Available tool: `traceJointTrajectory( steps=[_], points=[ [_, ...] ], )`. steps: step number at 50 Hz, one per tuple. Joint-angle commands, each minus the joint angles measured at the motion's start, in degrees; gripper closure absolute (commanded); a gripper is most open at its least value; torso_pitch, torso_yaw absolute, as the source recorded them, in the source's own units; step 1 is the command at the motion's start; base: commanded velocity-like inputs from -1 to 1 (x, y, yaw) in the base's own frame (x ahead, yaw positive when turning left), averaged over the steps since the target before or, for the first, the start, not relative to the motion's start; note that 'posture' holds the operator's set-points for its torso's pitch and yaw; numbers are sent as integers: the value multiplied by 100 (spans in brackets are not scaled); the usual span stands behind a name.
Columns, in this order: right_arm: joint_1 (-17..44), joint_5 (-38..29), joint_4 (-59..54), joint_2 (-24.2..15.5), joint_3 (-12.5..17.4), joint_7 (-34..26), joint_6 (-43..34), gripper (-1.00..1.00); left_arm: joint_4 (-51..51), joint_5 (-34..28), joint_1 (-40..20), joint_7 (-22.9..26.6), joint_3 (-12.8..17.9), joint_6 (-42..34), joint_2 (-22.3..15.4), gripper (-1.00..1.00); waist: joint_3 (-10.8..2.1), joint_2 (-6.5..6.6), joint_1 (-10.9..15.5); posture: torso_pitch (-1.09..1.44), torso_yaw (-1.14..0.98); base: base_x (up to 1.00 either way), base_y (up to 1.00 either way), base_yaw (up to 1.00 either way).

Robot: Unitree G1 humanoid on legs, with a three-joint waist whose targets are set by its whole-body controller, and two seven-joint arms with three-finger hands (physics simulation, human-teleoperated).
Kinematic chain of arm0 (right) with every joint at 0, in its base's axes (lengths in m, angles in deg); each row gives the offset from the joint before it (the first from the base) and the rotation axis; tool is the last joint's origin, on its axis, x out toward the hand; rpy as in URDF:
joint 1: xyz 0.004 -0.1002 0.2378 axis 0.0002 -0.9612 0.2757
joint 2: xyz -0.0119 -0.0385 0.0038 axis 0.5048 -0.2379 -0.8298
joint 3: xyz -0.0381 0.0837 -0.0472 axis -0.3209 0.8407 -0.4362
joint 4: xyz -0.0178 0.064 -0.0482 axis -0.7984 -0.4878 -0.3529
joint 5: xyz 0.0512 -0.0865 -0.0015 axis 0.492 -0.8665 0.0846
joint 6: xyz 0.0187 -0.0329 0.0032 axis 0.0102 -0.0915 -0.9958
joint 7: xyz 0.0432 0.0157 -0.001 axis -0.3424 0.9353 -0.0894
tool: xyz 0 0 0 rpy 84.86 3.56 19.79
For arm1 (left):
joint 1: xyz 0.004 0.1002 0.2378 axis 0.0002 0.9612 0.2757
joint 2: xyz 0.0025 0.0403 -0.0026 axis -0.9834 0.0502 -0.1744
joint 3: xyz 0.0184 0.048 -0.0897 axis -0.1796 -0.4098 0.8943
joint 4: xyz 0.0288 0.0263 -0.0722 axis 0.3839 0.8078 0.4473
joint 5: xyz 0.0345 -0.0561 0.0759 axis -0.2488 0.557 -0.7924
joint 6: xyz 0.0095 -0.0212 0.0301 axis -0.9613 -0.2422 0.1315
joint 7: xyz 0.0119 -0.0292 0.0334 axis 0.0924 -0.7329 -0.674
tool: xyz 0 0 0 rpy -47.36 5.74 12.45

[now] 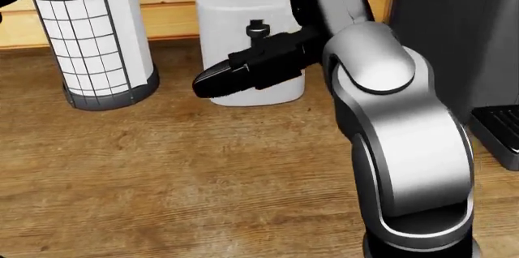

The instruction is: Push down the lever of the toaster to turn it on.

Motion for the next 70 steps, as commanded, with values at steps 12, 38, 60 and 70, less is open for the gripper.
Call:
traceJointTrajectory(
  steps=[12, 38, 60, 70],
  points=[
    [-278, -428, 382, 262, -308, -355, 89, -100, -172, -7, -193, -2, 63, 121, -64, -100, -120, 29, 9, -35, 0, 0, 0, 0],
    [-469, -480, -265, 667, -179, -324, 785, -100, -185, -39, -113, 16, 49, 173, -29, -100, -135, 61, -22, -35, 0, 0, 0, 0],
    [-59, 1202, -1048, 584, 252, 798, 861, -100, -212, -44, -112, 16, 41, 157, -16, -100, -138, 53, -18, -35, 0, 0, 0, 0],
    [-75, 1265, -1514, 398, 183, 837, 1281, -100, -199, -35, -137, 28, 62, 141, -39, -100, -141, 41, -11, -35, 0, 0, 0, 0]
  ],
)
